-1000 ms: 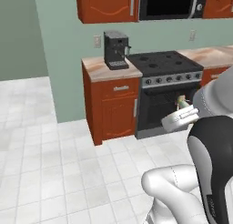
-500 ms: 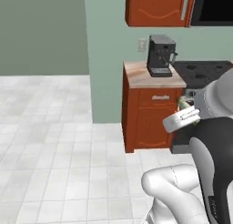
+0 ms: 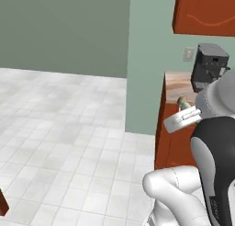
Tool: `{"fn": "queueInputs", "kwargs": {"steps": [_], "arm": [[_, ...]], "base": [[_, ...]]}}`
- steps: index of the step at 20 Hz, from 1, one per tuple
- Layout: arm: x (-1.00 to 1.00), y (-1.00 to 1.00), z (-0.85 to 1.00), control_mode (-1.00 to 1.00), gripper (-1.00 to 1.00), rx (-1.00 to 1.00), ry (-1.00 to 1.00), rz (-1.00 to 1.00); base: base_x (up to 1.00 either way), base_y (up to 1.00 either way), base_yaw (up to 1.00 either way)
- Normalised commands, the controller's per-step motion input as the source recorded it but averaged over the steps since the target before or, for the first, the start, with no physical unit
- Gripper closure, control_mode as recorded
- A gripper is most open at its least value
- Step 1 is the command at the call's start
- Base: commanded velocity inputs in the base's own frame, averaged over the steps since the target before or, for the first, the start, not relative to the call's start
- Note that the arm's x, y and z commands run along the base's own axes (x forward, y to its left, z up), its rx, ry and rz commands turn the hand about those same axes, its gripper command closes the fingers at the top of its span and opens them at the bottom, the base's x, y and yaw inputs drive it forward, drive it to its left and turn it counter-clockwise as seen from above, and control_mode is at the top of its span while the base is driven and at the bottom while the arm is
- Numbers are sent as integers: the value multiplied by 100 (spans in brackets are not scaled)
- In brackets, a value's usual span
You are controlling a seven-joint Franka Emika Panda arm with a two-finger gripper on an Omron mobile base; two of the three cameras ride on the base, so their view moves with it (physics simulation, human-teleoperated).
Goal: Gather the cucumber and lemon from the fridge and place them on a tray on the dining counter. Then gather the steak and fish from the fridge and place them on the other tray.
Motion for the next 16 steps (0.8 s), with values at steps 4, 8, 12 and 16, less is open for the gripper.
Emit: {"fn": "queueInputs", "kwargs": {"steps": [4, 8, 12, 16], "arm": [[0, 0, 0, 100, 100, 0, 0, 0], [0, 0, 0, 100, 100, 0, 0, 0], [0, 0, 0, 100, 100, 0, 0, 0], [0, 0, 0, 100, 100, 0, 0, 0]], "base": [[66, 0, 47], [66, 0, 49], [78, -2, 48], [85, -5, 46]]}}
